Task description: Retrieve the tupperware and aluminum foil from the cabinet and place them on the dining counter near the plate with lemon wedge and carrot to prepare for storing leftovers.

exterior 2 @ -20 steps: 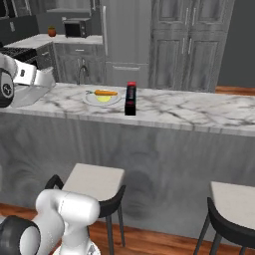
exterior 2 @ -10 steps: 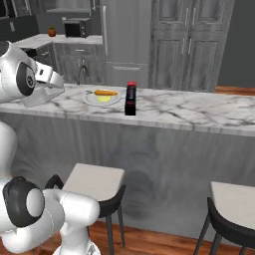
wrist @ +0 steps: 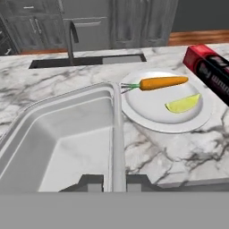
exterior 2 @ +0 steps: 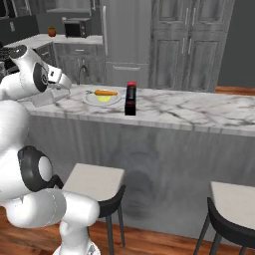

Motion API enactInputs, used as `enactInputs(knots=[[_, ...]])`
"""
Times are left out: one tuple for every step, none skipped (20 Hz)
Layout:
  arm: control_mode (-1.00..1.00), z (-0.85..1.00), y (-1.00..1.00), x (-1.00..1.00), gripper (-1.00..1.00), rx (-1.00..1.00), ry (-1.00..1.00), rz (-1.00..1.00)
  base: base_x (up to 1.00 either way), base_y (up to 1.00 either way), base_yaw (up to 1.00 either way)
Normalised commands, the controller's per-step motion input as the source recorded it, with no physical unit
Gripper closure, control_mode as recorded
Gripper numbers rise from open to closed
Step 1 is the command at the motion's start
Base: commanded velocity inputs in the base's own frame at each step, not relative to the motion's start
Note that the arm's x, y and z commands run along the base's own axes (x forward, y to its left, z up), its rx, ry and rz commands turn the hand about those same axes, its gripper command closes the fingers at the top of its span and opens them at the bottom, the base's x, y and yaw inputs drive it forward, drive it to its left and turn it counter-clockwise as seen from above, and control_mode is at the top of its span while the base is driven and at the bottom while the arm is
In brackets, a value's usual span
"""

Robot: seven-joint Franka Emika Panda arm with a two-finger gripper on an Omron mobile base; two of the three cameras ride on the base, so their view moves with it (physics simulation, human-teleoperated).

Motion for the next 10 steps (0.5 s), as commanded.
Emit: enactInputs(knots=[[-1.0, -0.35, 0.16, 0.65, 1.0, 0.0, 0.01, 0.0, 0.0, 0.0, 0.0], [-1.0, -0.35, 0.18, 0.65, 1.0, 0.0, 0.01, 0.0, 0.0, 0.0, 0.0], [-1.0, -0.35, 0.18, 0.62, 1.0, 0.0, 0.0, 0.0, 0.0, 0.0, 0.0], [-1.0, -0.34, 0.19, 0.62, 1.0, 0.0, 0.0, 0.0, 0.0, 0.0, 0.0], [-1.0, -0.34, 0.17, 0.63, 1.0, 0.0, 0.01, 0.0, 0.0, 0.0, 0.0], [-1.0, -0.34, 0.14, 0.61, 1.0, 0.0, 0.0, 0.0, 0.0, 0.0, 0.0], [-1.0, -0.35, 0.11, 0.59, 1.0, 0.0, 0.0, 0.0, 0.0, 0.0, 0.0], [-1.0, -0.37, 0.08, 0.57, 1.0, 0.0, 0.0, 0.0, 0.0, 0.0, 0.0], [-1.0, -0.37, 0.02, 0.52, 1.0, 0.0, 0.0, 0.0, 0.0, 0.0, 0.0], [-1.0, -0.37, 0.0, 0.48, 1.0, 0.0, 0.0, 0.0, 0.0, 0.0, 0.0]])
